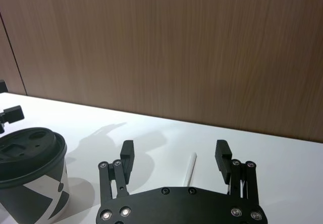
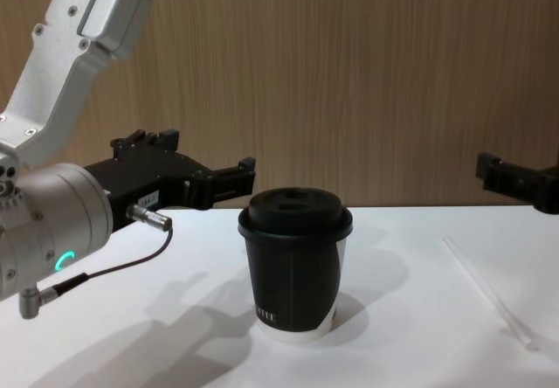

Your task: Pick up the straw with one hand, pass it to the other hand, and insert it into the cup.

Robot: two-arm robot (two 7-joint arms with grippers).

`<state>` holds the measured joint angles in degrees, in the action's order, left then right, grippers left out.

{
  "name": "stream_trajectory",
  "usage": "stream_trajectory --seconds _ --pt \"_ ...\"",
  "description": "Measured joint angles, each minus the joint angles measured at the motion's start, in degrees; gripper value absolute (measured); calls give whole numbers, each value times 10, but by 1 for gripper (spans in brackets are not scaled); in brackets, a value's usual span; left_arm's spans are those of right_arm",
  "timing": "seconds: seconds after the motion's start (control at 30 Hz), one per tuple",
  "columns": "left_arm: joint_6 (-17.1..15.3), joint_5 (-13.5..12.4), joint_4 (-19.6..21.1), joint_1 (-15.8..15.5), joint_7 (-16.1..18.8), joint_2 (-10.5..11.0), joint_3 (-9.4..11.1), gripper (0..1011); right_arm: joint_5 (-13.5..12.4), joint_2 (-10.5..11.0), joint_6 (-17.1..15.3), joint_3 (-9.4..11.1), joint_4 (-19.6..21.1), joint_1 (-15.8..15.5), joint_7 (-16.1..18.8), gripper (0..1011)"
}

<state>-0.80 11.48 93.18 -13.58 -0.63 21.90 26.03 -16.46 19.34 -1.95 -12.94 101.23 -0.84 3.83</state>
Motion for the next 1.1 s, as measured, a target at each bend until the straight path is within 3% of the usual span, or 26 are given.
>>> stream_trajectory --seconds 0.4,0.77,1.1 --pt "0 0 0 0 0 0 0 1000 14 3 -18 -2 5 1 -5 1001" --pt "0 0 0 0 0 0 0 1000 36 8 -83 -6 19 1 -21 1001" --pt "0 0 0 0 0 0 0 1000 39 -4 -140 -7 12 5 -31 1001"
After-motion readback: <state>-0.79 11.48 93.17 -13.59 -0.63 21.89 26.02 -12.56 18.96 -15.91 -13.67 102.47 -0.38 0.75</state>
